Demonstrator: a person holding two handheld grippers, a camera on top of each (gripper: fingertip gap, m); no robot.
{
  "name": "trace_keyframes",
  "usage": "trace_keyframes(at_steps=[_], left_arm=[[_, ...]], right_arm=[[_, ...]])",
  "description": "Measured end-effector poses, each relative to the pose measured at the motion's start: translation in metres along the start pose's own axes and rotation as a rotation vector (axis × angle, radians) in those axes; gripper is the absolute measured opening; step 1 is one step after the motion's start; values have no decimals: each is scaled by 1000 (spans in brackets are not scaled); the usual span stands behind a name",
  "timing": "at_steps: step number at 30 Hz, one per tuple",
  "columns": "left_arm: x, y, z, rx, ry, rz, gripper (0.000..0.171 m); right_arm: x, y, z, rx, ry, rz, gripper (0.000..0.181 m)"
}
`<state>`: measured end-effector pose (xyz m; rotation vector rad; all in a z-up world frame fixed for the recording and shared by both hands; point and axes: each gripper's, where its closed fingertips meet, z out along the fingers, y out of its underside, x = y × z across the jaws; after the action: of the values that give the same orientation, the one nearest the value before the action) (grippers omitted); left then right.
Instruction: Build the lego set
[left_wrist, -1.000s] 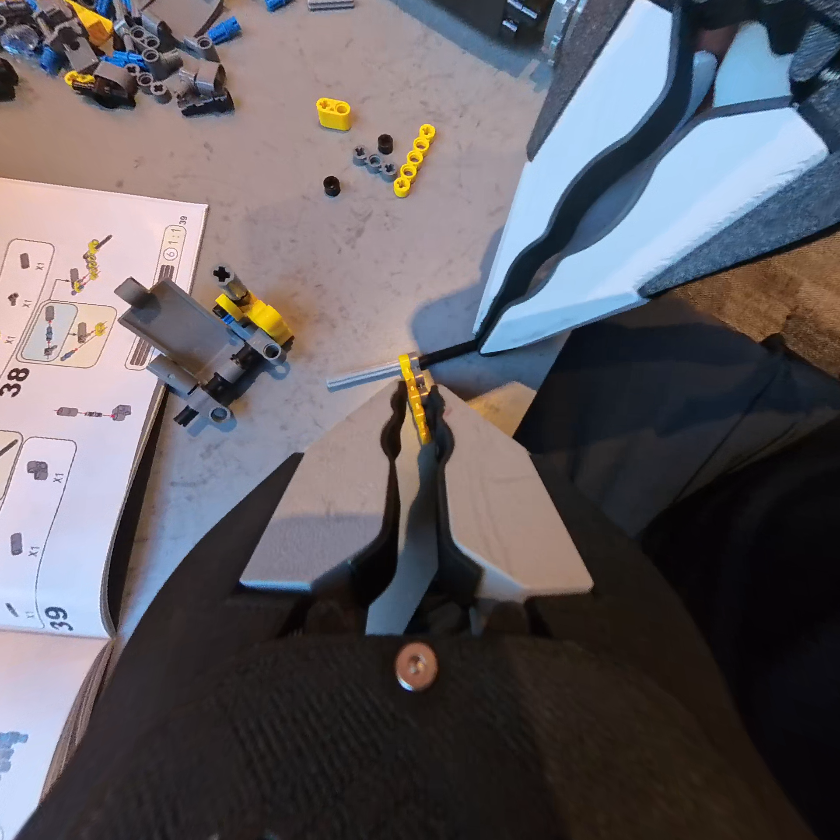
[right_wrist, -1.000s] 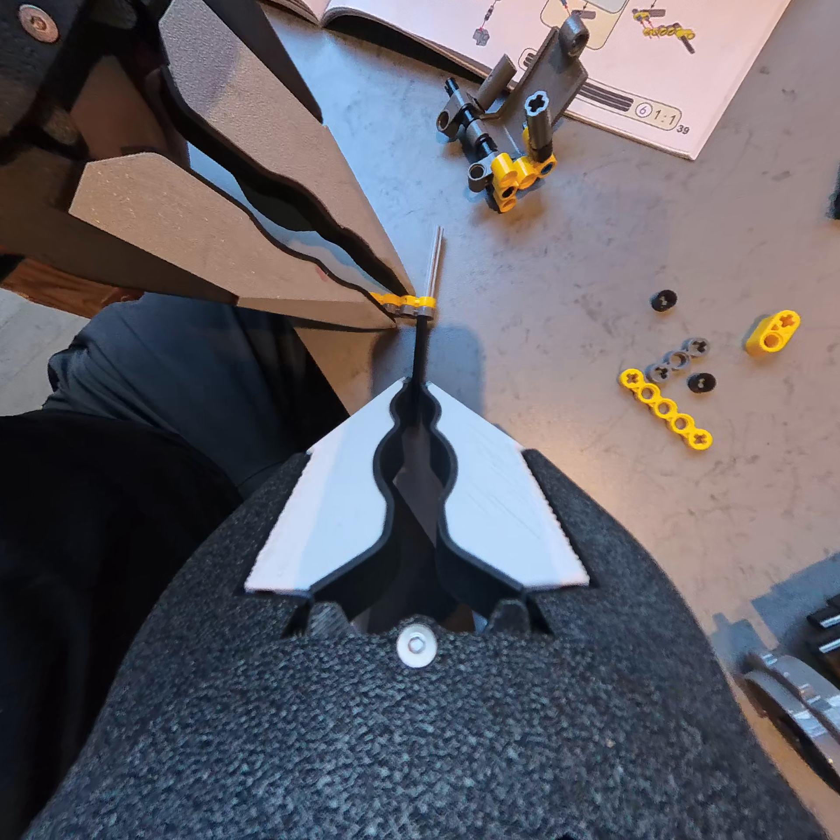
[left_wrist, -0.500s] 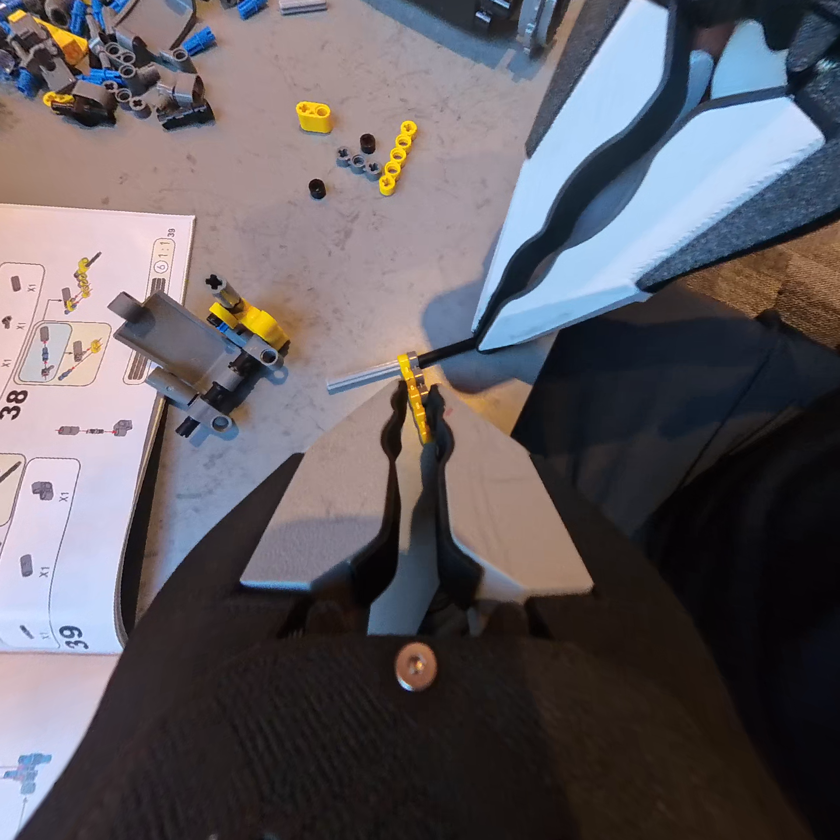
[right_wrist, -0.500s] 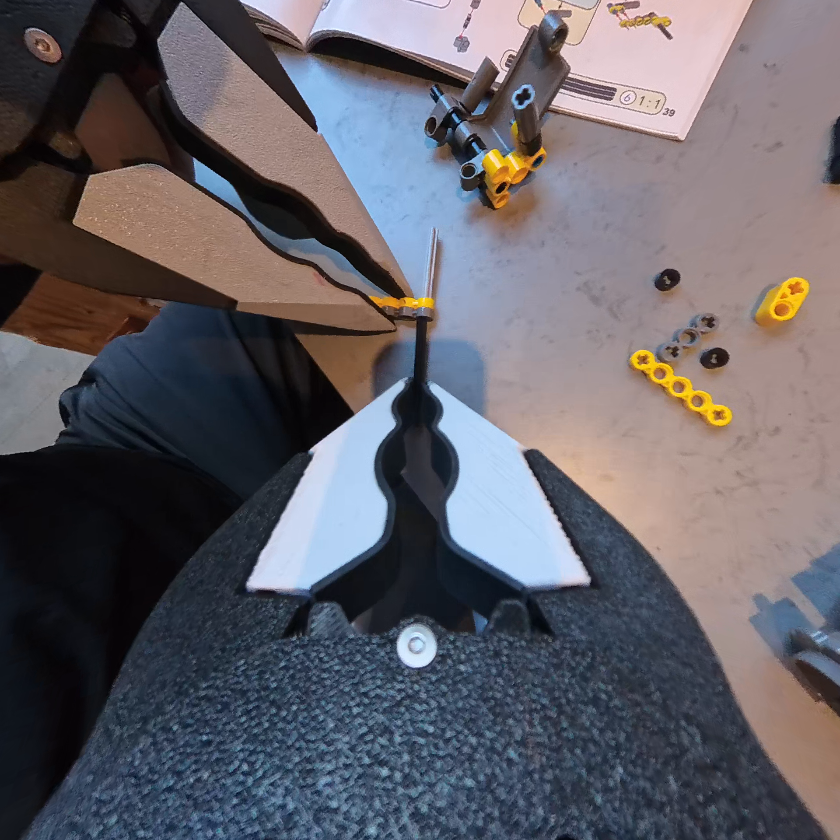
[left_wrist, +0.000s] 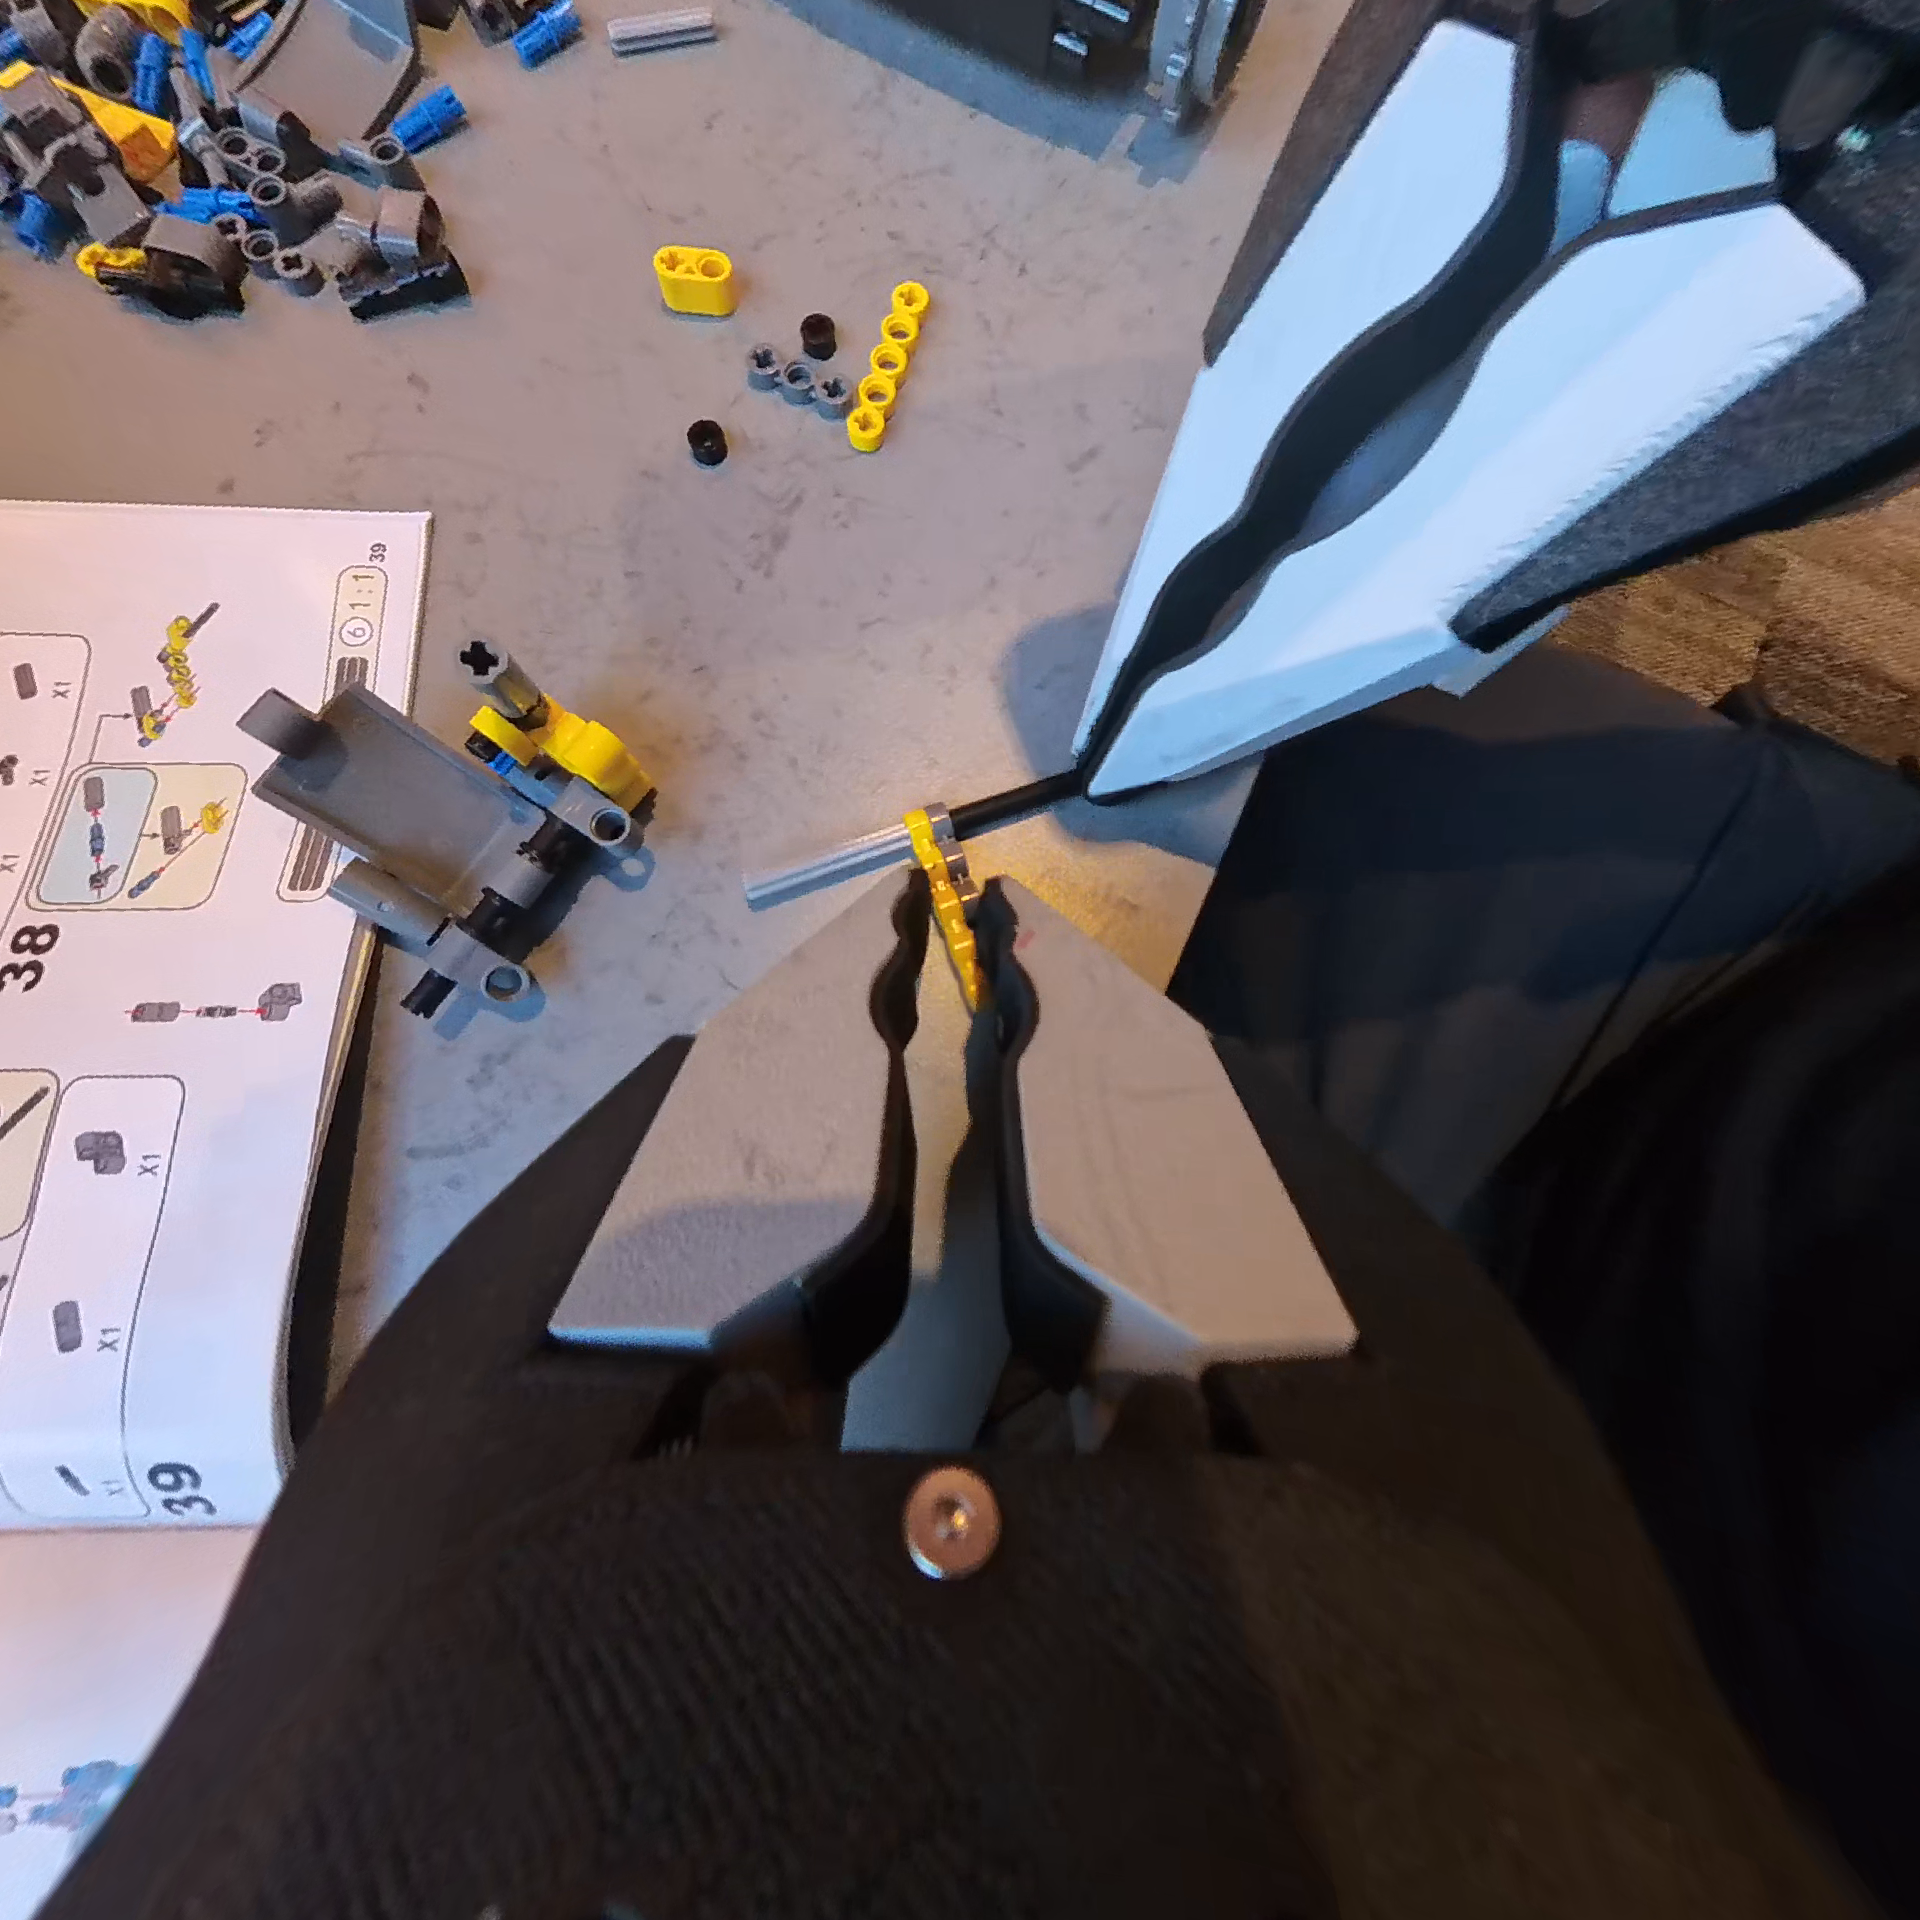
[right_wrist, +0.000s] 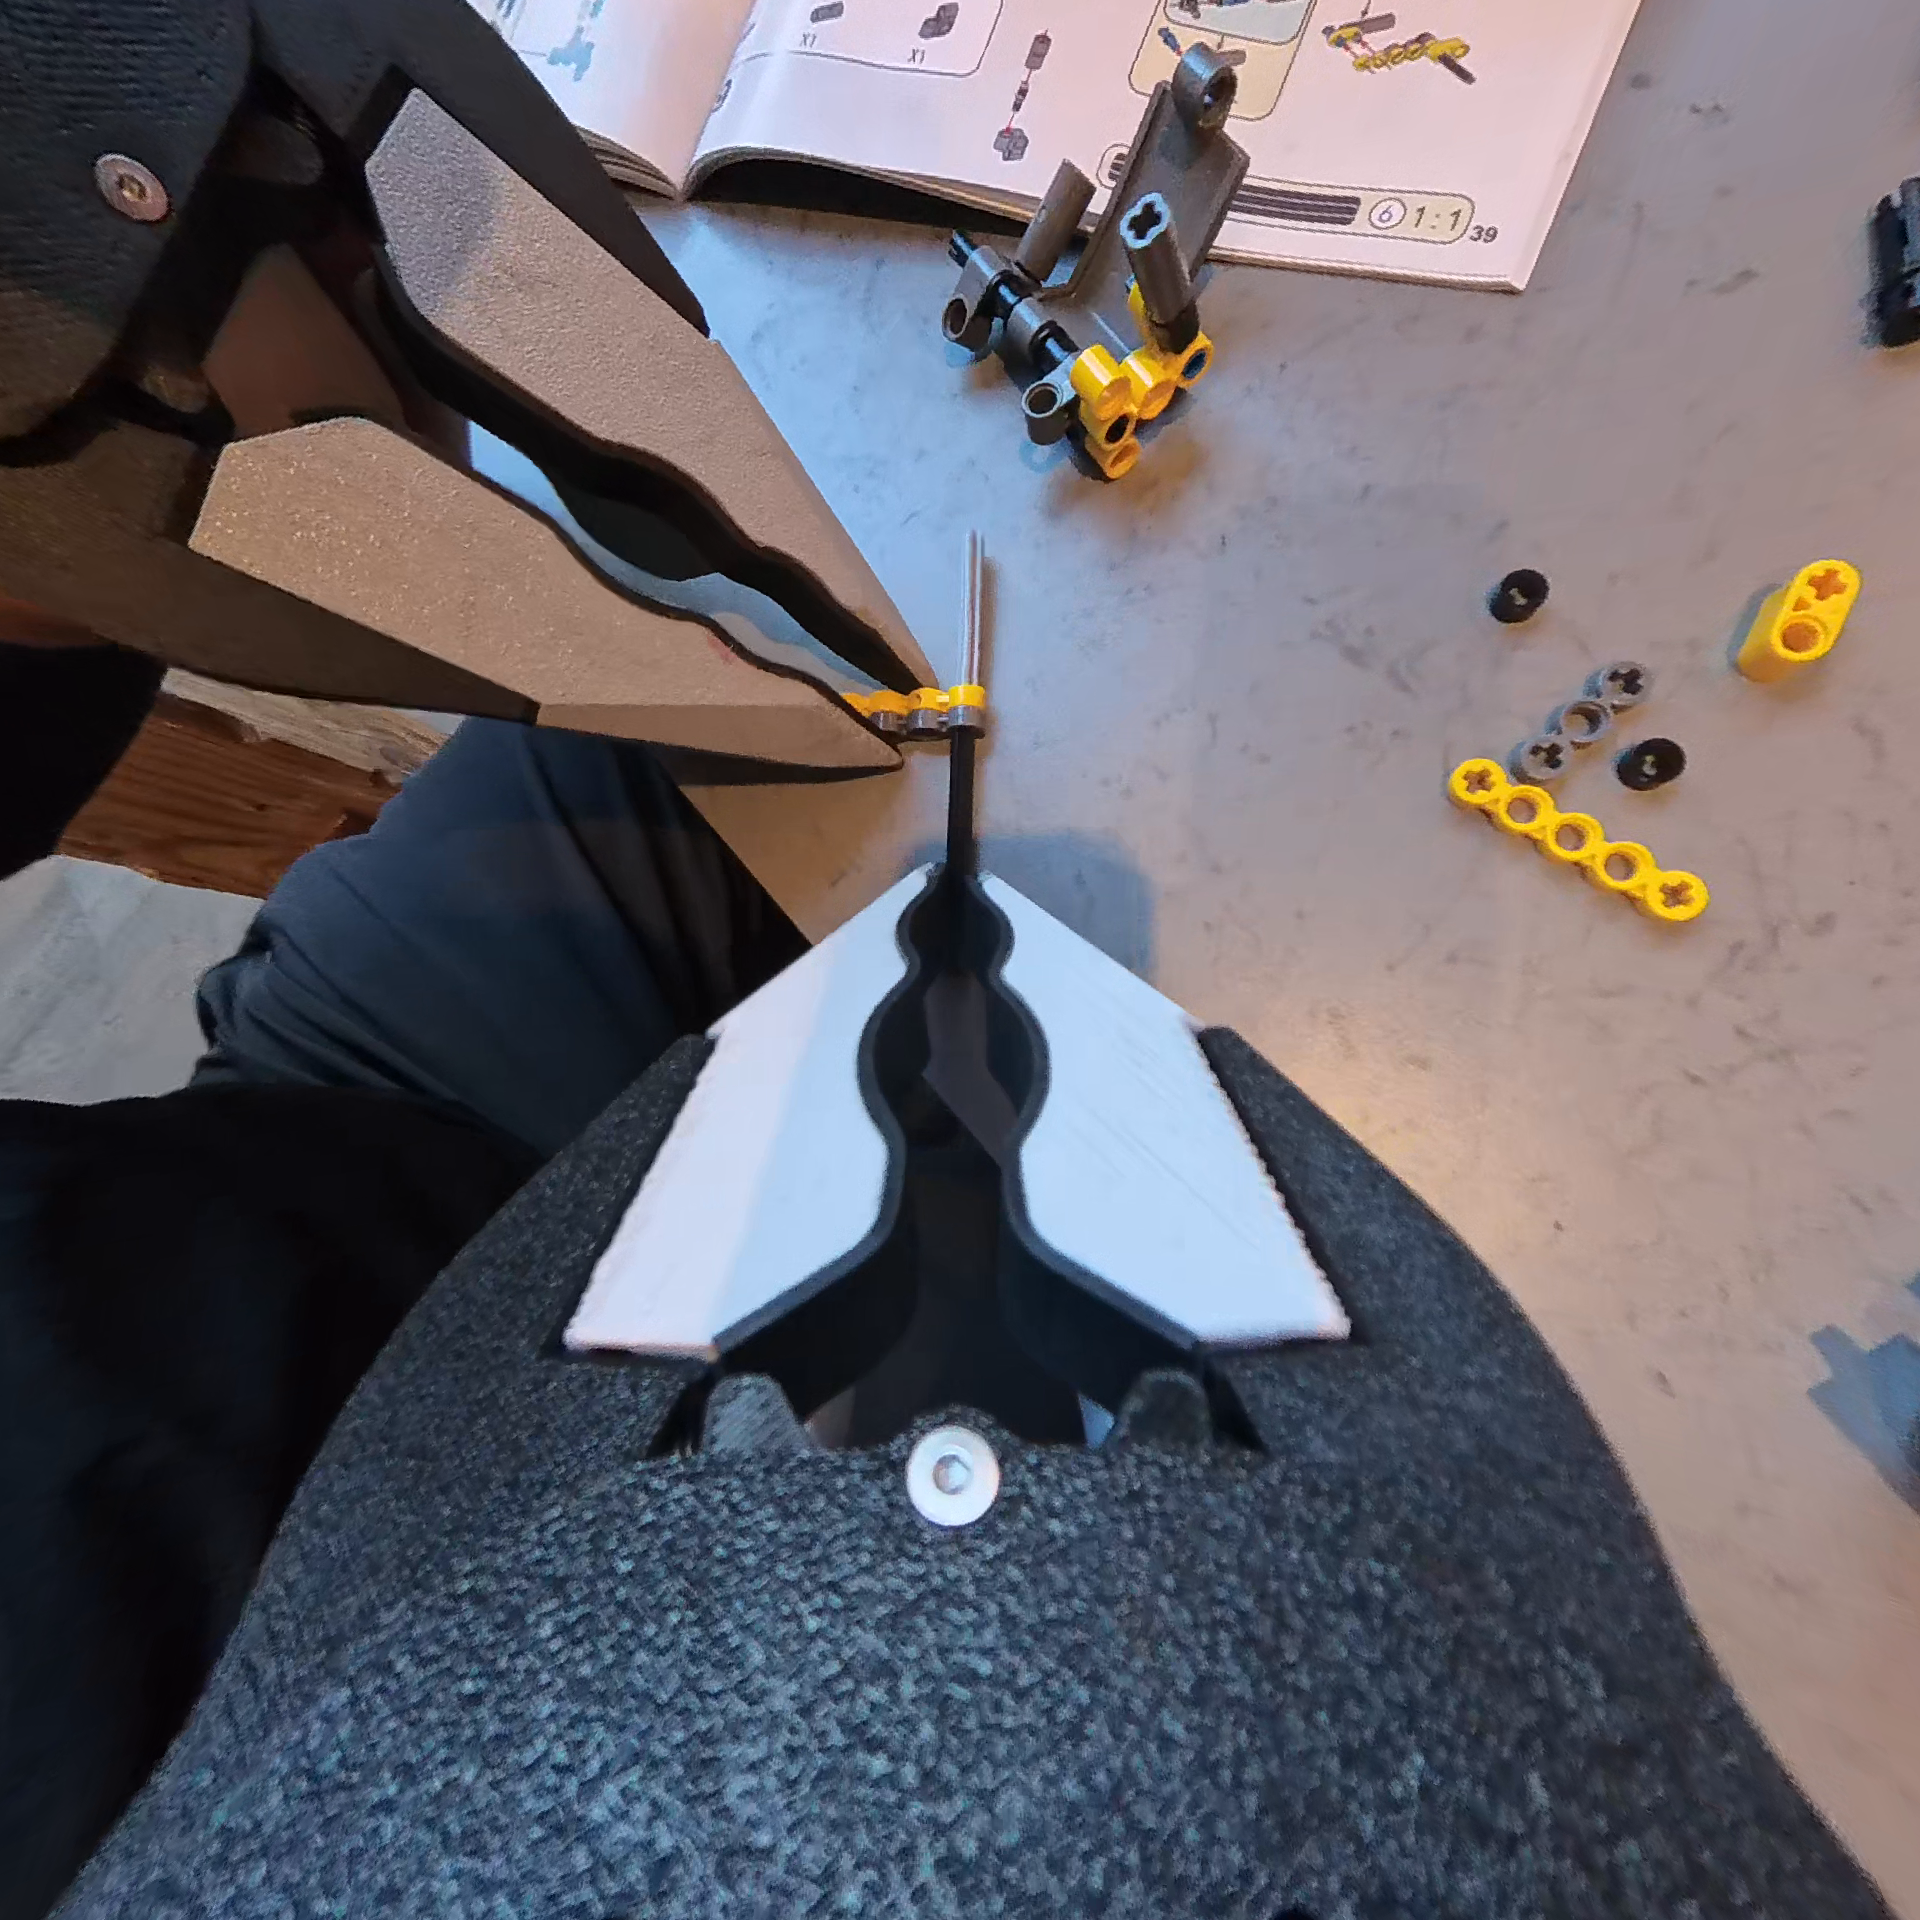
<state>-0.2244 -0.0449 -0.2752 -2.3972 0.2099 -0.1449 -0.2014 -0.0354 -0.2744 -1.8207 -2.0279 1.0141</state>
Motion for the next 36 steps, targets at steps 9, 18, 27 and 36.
trace_keyframes(at_steps=[9,18,27,36], left_arm=[[0,1,1,-45,26,122,9],[-1,1,2,-74,94,264,10],[10,-4,6,-38,165,169,7],[7,-1,0,40,176,144,8]], right_arm=[[0,-2,1,14,-36,63,0],[2,-4,3,-47,-66,-10,0],[6,-7,4,-37,-153,-58,0],[0,-13,-6,68,-235,-238,16]])
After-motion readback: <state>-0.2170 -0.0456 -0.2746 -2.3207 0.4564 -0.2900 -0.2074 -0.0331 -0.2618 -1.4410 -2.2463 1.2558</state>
